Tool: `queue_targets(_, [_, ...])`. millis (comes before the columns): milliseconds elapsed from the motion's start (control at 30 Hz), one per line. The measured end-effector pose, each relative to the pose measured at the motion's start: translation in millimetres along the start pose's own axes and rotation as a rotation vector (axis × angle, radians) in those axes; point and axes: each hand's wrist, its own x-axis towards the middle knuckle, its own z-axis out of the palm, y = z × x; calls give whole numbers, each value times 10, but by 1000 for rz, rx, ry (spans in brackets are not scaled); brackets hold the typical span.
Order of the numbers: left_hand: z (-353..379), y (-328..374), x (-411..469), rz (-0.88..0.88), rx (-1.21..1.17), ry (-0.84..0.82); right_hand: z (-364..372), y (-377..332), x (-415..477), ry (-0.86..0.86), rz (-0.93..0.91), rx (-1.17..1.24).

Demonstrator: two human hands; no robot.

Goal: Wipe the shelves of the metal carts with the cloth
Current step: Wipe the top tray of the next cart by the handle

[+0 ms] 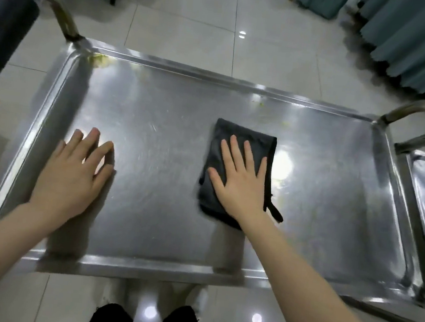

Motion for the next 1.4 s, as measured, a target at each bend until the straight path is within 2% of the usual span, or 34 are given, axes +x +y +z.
queue_targets(100, [-51,583,68,-159,-86,-4,79,216,-966,-12,-92,-23])
queue_targets(133, [-39,850,95,-115,-129,-7,87,300,-1188,-12,-113,-23])
queue_targets(233, [115,1590,159,165,-126,-64,94,411,-1315,-10,-118,-20])
queue_targets(300, [208,1789,188,182,-71,-72,80,355,-1098,-10,-53,20])
queue_targets(467, [278,1798,277,182,-41,-37,-18,337,19,-10,99,46])
queue_targets(567, [306,1819,300,166,-43,-40,-90,392,468,-32,129,66])
queue_targets(633, [305,1823,293,142,-51,-49,-50,425,254,-9,70,73])
queue_targets(800, [271,1840,270,126,-48,-57,100,701,-1203,22,-83,23])
queue_targets(867, [256,1834,255,137,-63,-47,83,851,-1296,-10,-121,25])
queue_targets(967, [271,1814,266,153,-87,-37,-9,998,-822,-19,-98,6])
queue_targets(1100, [358,1796,291,163,-88,20,-133,1182,255,-23,92,49])
queue_targets(1167, [390,1779,307,152,-91,43,-141,1155,484,-35,145,62])
queue_targets(1233, [390,1775,298,149,-94,45,-104,1123,249,-11,114,78])
queue_targets(1333, [310,1824,287,137,-74,28,-14,1220,-750,19,6,50])
queue_targets(1400, [218,2029,321,52,-87,3,43,1358,-1318,32,-29,26])
